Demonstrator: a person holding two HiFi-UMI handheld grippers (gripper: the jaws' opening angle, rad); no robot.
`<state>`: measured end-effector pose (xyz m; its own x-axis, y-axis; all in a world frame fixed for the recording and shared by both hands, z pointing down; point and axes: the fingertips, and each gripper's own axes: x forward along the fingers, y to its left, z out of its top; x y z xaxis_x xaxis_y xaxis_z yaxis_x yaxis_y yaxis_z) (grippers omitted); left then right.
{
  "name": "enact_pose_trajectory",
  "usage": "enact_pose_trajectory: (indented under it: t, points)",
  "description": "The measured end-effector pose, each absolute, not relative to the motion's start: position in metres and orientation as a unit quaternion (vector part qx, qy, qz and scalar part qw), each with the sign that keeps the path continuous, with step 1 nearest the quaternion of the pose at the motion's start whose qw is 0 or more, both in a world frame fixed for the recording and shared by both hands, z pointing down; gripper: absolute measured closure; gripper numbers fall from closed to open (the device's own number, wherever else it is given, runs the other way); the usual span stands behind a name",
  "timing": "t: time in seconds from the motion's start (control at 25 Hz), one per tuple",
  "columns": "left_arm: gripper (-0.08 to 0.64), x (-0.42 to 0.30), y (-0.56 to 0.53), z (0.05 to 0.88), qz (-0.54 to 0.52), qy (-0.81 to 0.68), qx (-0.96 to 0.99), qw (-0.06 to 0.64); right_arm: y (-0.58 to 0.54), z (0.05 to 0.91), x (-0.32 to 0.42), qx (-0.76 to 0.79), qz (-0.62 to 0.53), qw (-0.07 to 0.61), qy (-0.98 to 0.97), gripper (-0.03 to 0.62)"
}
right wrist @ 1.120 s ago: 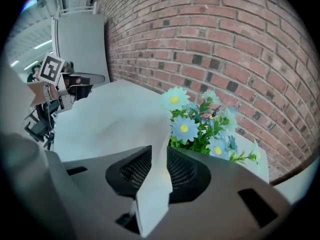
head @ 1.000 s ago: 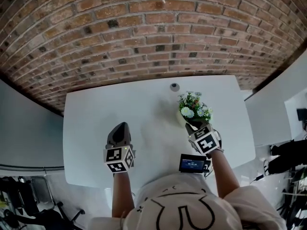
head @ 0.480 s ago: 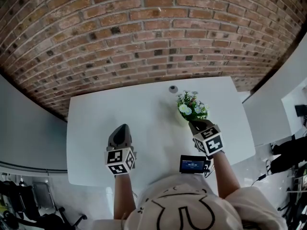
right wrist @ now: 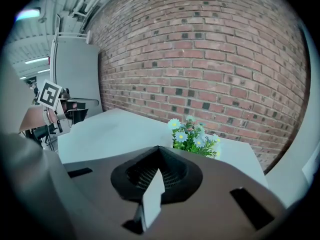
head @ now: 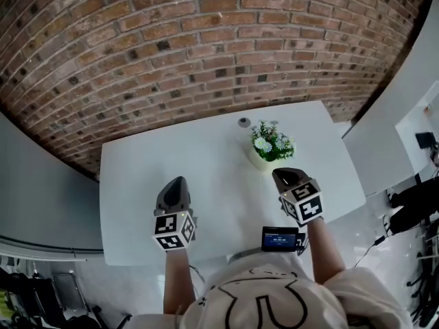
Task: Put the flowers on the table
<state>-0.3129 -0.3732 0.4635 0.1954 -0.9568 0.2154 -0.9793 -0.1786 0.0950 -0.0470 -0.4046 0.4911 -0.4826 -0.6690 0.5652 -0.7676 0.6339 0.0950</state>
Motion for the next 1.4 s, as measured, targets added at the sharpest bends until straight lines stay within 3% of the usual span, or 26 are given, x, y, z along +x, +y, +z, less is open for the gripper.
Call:
enact_pose_trajectory:
  t: [0.48, 0.84, 1.04, 1.24, 1.4]
  points:
    - [0.548, -0.292, -0.350, 0.451, 0.037, -0.622, 0.778, 0.085, -0.381, 0.454, -0.034, 0.443, 0.013, 0.221, -0.869, 0.577]
    - [0.548, -0.268, -0.344, 0.433, 0.028, -0.628, 0.775, 0.072, -0.369, 0.420, -0.015, 0.444, -0.039, 0.112, -0.888, 0.577]
    - [0.548, -0.259, -0.342, 0.414, 0.019, -0.634, 0.773, 0.019, -0.361, 0.391, 0.002, 0.461, -0.066, 0.031, -0.884, 0.577]
    - [0.549, -0.248, -0.342, 0.393, 0.000, -0.625, 0.779, -0.045, -0.368, 0.378, 0.015, 0.478, -0.089, 0.012, -0.874, 0.577]
    - [0.549, -0.241, -0.348, 0.385, 0.005, -0.621, 0.781, -0.065, -0.376, 0.375, 0.013, 0.472, -0.107, 0.035, -0.874, 0.577]
